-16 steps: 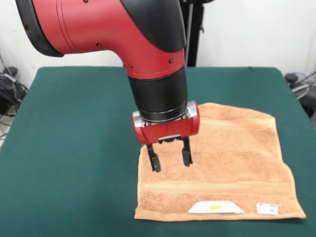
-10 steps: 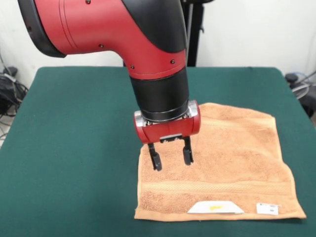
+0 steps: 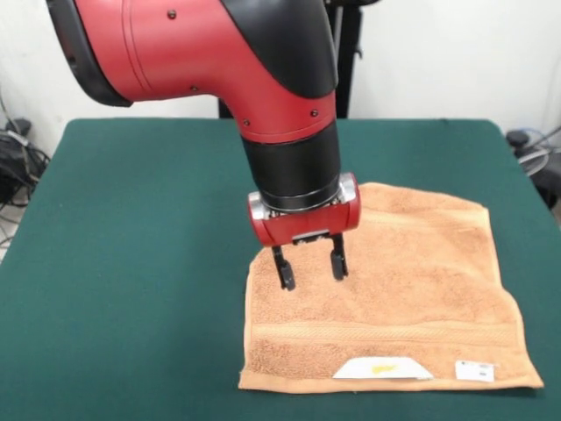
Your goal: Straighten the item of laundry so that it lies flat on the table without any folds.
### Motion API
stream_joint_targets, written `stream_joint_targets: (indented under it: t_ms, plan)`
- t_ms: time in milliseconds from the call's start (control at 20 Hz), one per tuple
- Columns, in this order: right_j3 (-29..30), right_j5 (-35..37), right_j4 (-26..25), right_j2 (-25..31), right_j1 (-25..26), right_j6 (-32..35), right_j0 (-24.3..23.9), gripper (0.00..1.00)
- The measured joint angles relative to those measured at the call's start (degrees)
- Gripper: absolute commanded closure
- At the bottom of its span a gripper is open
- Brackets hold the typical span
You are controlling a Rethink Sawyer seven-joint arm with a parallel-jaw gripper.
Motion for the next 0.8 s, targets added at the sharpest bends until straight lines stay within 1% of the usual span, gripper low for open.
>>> stream_joint_targets:
  t_ms: [350,800]
  plan:
    - [4.5,-2.9,-2.9,-0.5,-0.2,0.0,-0.3,0.00]
    - [9.3,-5.6,-4.7,-1.0,-0.3,0.0,-1.5,0.00]
